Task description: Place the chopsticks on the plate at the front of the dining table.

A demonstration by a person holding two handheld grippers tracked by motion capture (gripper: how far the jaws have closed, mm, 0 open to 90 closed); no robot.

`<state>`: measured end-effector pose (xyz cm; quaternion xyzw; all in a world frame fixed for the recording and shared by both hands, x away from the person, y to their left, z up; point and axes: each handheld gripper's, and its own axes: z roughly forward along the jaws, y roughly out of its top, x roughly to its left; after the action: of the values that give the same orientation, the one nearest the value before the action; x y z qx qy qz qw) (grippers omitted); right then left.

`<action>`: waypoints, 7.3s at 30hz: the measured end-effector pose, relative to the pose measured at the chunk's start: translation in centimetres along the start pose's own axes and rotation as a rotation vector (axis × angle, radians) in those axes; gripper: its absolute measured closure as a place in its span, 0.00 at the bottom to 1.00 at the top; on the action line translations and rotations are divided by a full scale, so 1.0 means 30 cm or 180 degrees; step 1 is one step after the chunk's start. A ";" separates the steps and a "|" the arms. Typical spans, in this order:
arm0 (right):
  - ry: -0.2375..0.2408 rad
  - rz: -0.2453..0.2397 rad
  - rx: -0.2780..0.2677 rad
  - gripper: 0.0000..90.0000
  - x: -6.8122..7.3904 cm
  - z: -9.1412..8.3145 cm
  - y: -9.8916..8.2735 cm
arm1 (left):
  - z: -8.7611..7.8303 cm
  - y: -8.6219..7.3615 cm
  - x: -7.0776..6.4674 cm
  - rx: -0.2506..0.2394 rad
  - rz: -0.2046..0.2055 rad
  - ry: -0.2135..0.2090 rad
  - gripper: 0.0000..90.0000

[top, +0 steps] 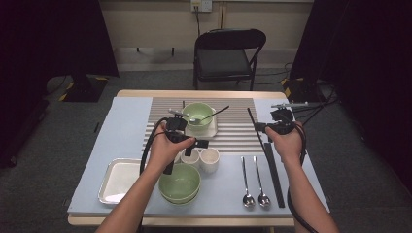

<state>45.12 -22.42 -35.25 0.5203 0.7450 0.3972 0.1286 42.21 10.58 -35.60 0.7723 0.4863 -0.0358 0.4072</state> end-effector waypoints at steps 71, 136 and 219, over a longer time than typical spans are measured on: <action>0.0100 -0.0112 -0.0065 0.96 0.096 0.026 0.041 | 0.144 -0.009 -0.141 0.0175 0.0197 -0.0188 0.42; 0.0295 -0.0198 -0.0201 0.96 0.241 0.053 0.109 | 0.204 -0.027 -0.188 0.0240 0.0198 -0.0319 0.44; 0.0332 -0.0245 -0.0196 0.96 0.313 0.093 0.118 | 0.238 -0.034 -0.218 0.0170 0.0084 -0.0395 0.58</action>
<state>45.19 -12.41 -32.42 0.4656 0.7576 0.4412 0.1208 40.41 1.31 -38.00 0.7855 0.4488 -0.0912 0.4162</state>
